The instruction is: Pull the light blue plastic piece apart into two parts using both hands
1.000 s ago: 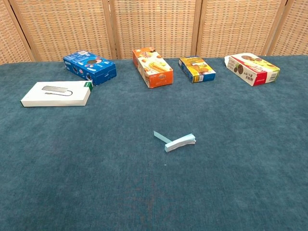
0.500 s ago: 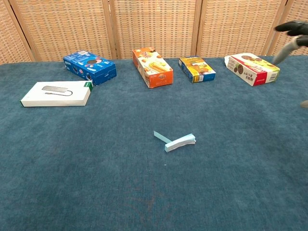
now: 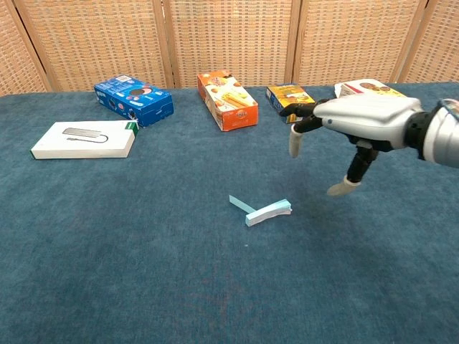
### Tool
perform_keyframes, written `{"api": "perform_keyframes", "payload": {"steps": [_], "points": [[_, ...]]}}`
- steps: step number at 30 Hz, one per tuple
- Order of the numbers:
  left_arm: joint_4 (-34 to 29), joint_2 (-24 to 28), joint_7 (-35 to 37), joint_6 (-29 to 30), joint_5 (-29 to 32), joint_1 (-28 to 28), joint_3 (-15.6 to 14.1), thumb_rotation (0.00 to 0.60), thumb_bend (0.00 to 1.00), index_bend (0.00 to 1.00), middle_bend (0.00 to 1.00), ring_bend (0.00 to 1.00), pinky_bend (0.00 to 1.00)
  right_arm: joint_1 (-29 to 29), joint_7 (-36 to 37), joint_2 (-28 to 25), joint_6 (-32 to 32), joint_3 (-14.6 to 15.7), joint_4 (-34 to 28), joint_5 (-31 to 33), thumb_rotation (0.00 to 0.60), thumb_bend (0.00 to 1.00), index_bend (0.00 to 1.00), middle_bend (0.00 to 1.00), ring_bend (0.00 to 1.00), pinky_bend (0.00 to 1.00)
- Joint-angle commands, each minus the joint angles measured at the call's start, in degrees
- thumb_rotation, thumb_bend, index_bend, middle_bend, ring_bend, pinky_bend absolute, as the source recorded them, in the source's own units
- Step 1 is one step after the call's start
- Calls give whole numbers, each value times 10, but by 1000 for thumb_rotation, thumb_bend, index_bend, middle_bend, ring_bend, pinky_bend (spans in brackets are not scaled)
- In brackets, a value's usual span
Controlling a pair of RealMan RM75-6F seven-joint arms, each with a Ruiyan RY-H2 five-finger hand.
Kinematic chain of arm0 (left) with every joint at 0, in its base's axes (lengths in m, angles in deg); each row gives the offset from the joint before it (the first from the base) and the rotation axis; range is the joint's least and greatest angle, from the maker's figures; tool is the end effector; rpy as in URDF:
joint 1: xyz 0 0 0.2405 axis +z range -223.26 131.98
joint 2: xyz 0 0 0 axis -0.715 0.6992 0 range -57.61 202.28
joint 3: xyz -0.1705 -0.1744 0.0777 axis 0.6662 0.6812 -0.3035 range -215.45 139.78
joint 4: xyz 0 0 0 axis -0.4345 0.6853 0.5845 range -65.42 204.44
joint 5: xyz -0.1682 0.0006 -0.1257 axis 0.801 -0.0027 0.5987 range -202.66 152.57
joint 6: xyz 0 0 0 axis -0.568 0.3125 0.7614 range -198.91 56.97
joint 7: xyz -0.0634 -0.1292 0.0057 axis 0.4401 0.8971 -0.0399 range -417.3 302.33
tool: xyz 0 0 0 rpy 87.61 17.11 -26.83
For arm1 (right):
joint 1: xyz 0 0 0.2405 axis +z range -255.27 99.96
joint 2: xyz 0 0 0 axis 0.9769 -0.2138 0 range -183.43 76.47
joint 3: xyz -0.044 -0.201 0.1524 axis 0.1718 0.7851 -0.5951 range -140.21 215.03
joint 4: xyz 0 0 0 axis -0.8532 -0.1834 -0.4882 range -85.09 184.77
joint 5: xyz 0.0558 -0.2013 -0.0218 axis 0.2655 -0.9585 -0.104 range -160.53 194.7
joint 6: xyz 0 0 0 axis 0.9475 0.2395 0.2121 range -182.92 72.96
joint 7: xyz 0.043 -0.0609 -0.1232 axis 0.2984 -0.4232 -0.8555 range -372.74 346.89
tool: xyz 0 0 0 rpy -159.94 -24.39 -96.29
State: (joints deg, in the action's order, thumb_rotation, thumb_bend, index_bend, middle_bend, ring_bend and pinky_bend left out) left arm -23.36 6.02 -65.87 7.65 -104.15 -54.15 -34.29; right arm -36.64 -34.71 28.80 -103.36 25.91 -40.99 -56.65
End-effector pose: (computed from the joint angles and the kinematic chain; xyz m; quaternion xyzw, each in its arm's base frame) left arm -0.3141 0.2019 0.1382 -0.6117 -0.3971 -0.3297 0.5995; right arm -0.1325 -0.3303 0.0016 0.8057 -0.3009 0.3532 0.3682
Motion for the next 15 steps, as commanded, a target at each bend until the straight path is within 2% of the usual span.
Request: {"api": "perform_keyframes", "payload": {"steps": [1, 10, 15], "points": [[1, 0, 0, -1, 1, -1, 0, 600, 0, 0, 0, 0, 0, 44, -80, 48, 28, -15, 12, 86, 600, 195, 346, 0, 0, 0], [4, -1, 5, -8, 3, -4, 0, 600, 0, 0, 0, 0, 0, 90, -159, 111, 15, -9, 45, 197, 600, 260, 370, 0, 0, 0], [6, -2, 7, -4, 4, -3, 0, 600, 0, 0, 0, 0, 0, 103, -173, 128, 6, -1, 55, 224, 600, 260, 388, 0, 0, 0]]}}
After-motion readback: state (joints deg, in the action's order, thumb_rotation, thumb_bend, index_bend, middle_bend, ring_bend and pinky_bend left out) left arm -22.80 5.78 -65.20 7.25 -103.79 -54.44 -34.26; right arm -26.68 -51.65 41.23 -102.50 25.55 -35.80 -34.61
